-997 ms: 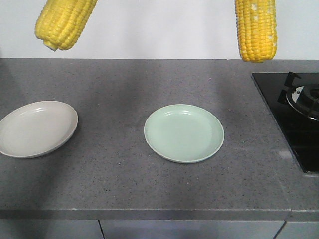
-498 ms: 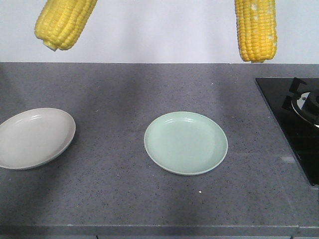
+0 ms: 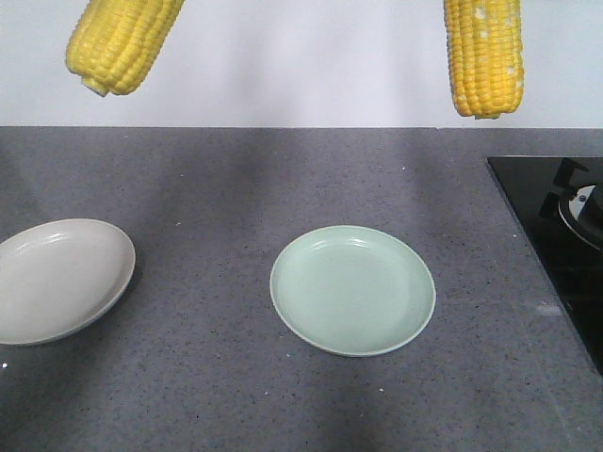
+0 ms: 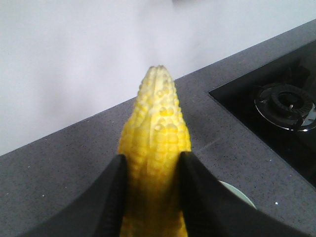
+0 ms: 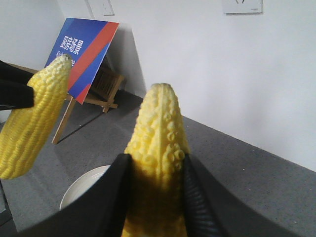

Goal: Distribute corn equally
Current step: 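Drive the base closer, holding both cobs above the two plates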

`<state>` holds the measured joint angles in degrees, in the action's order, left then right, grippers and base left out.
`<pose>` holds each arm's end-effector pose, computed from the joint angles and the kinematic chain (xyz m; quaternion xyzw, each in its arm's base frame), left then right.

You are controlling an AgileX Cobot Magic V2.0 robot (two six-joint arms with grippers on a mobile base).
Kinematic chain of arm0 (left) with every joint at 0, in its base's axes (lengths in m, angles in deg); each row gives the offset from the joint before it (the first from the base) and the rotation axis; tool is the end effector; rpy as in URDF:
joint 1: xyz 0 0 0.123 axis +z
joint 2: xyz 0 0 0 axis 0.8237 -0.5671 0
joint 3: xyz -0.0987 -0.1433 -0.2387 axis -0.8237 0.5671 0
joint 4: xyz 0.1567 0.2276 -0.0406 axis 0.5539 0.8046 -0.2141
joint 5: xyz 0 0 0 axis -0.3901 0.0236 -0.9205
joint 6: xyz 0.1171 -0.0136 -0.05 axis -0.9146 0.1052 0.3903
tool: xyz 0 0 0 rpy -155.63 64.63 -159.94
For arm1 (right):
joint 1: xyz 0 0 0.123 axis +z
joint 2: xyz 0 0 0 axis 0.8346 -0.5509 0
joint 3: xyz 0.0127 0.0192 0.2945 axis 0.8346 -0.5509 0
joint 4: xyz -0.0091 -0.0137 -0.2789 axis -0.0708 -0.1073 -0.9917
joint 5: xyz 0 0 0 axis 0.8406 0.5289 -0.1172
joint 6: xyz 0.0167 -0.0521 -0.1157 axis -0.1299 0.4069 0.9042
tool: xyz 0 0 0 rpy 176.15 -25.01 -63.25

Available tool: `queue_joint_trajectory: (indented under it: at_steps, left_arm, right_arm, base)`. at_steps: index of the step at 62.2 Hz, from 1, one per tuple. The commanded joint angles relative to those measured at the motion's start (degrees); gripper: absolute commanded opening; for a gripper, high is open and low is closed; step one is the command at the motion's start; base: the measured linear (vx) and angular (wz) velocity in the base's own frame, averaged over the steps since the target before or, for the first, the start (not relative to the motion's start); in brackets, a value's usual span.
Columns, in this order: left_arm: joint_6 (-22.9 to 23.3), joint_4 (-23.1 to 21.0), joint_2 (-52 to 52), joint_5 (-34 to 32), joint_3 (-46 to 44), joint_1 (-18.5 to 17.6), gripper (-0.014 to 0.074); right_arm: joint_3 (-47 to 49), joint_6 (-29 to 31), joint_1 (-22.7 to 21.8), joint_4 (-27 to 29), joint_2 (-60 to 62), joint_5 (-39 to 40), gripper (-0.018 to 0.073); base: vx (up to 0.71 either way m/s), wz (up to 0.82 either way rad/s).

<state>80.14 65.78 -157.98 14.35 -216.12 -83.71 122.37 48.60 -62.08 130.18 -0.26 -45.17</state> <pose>0.3165 -0.1814 0.5624 0.2194 0.8289 -0.1634 0.4880 0.3454 0.0731 0.5268 -0.2402 0.7343 0.3538 0.5272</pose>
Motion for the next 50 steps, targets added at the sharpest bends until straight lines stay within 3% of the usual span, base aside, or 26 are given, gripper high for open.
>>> queue_joint_trajectory:
  at_steps: [1, 50]
  left_arm:
    - [0.0, -0.5, 2.1, -2.3, -1.3, -0.2, -0.0006]
    - [0.0, -0.5, 2.1, -2.3, -1.3, -0.2, -0.0006]
  right_arm:
    - [1.7, 0.4, -0.3, 3.5, 2.0, 2.4, -0.0006]
    - [1.7, 0.4, -0.3, 3.5, 2.0, 2.4, -0.0006]
  base:
    - [0.06, -0.01]
    - [0.05, -0.03]
